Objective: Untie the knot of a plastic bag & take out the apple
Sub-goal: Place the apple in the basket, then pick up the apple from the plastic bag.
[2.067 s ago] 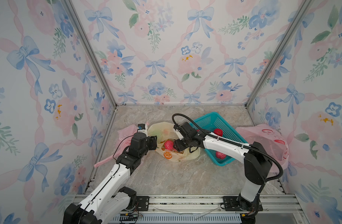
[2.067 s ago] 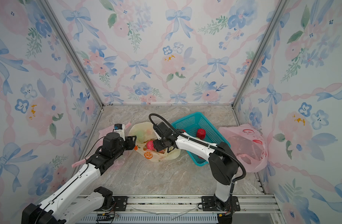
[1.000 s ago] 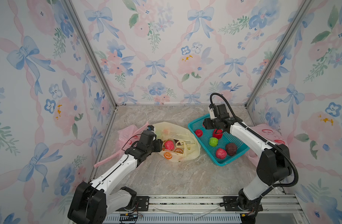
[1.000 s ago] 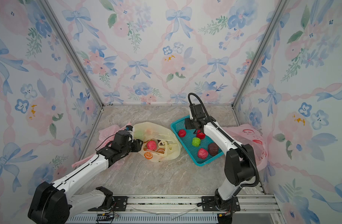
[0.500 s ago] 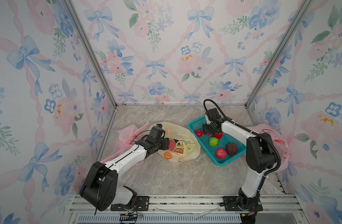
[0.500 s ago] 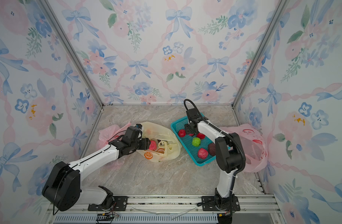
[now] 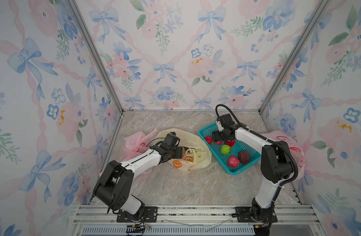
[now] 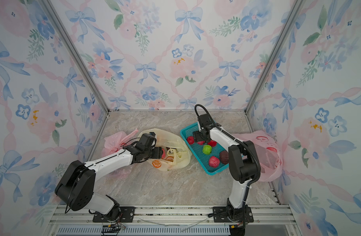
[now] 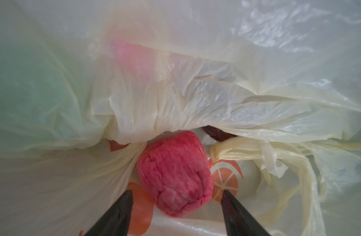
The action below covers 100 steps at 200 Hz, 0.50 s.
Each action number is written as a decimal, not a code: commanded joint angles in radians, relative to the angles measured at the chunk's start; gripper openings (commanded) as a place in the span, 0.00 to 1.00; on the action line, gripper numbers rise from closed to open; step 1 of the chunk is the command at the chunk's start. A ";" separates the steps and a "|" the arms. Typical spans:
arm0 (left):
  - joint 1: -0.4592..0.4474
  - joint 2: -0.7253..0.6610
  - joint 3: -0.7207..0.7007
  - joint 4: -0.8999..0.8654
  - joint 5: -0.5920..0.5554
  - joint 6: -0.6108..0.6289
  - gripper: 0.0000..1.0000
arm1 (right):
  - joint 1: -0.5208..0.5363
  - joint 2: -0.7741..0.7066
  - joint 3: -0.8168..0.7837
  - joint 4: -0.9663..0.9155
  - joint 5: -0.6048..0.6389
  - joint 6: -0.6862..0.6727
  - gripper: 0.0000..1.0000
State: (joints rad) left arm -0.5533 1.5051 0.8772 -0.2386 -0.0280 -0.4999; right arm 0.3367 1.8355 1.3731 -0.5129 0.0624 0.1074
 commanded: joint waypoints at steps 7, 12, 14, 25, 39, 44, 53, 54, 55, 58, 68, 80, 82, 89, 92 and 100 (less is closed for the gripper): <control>-0.007 0.055 0.049 -0.031 -0.025 -0.021 0.75 | -0.016 -0.149 -0.035 0.017 -0.071 0.026 0.85; -0.009 0.067 0.057 -0.033 -0.023 -0.022 0.75 | -0.016 -0.168 -0.040 0.019 -0.074 0.027 0.85; -0.009 0.072 0.060 -0.034 -0.023 -0.022 0.75 | -0.016 -0.169 -0.041 0.018 -0.074 0.026 0.85; -0.014 0.095 0.075 -0.041 -0.035 -0.024 0.75 | -0.016 -0.205 -0.050 0.019 -0.076 0.028 0.85; -0.018 0.118 0.093 -0.042 -0.048 -0.025 0.76 | -0.016 -0.236 -0.066 0.022 -0.080 0.028 0.85; -0.020 0.126 0.099 -0.042 -0.053 -0.025 0.76 | -0.016 -0.246 -0.073 0.025 -0.081 0.029 0.86; -0.022 0.139 0.109 -0.044 -0.062 -0.025 0.76 | -0.016 -0.260 -0.083 0.029 -0.081 0.030 0.85; -0.022 0.140 0.109 -0.044 -0.063 -0.025 0.76 | -0.016 -0.262 -0.084 0.029 -0.081 0.030 0.85; -0.022 0.141 0.110 -0.044 -0.064 -0.025 0.76 | -0.016 -0.263 -0.085 0.030 -0.081 0.031 0.85; -0.023 0.144 0.113 -0.046 -0.069 -0.026 0.76 | -0.016 -0.266 -0.087 0.031 -0.082 0.032 0.85; -0.025 0.154 0.118 -0.051 -0.081 -0.029 0.75 | -0.016 -0.273 -0.094 0.033 -0.082 0.031 0.86; -0.028 0.163 0.123 -0.060 -0.091 -0.032 0.74 | -0.018 -0.280 -0.101 0.036 -0.085 0.033 0.86; -0.028 0.163 0.122 -0.060 -0.094 -0.032 0.74 | -0.017 -0.281 -0.101 0.037 -0.086 0.034 0.86; -0.029 0.167 0.122 -0.063 -0.096 -0.033 0.74 | -0.017 -0.282 -0.105 0.039 -0.087 0.034 0.86; -0.030 0.170 0.123 -0.063 -0.098 -0.034 0.74 | -0.016 -0.282 -0.106 0.039 -0.087 0.034 0.86; -0.033 0.174 0.123 -0.064 -0.102 -0.033 0.73 | -0.017 -0.283 -0.109 0.042 -0.087 0.035 0.86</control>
State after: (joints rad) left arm -0.5766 1.6547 0.9798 -0.2665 -0.0948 -0.5198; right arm 0.3279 1.5631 1.2903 -0.4744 -0.0105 0.1280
